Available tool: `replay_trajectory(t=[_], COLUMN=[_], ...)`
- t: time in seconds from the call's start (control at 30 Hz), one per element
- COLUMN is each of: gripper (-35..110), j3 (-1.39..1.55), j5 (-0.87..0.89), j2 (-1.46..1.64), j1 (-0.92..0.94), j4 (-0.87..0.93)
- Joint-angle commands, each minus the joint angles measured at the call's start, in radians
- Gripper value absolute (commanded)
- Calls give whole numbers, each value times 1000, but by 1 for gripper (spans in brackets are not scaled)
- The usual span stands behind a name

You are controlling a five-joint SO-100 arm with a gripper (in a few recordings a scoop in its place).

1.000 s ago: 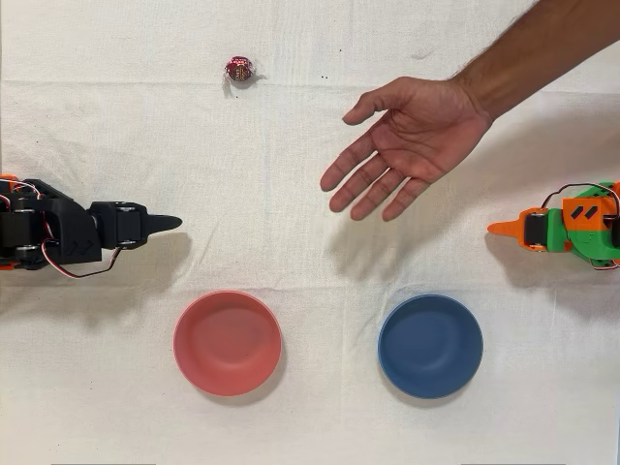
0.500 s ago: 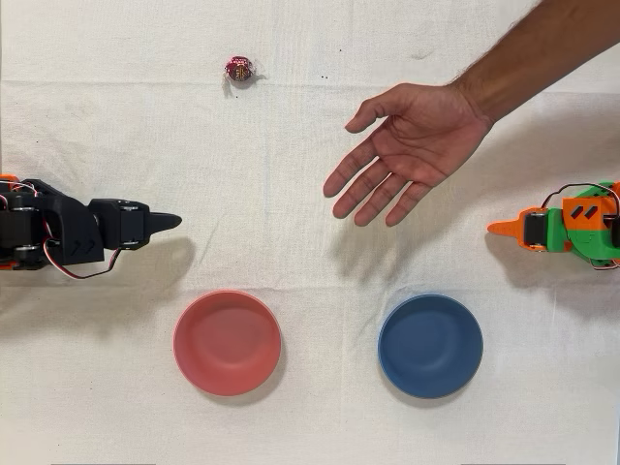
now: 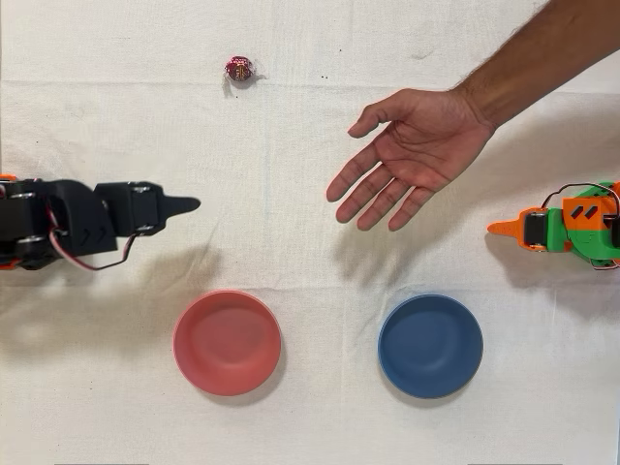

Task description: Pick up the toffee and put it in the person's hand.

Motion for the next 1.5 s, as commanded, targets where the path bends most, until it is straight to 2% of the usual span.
replay_trajectory(t=[0.0,0.33,0.87,1.47], gripper=[6,9,18,19], j3=[-158,-397,-630,-873], j5=[-5,3,-6,-21], j2=[-107,-439,-773,-1058], j1=[-66,-204,-365,-454], j4=[-3,-46,-23,40])
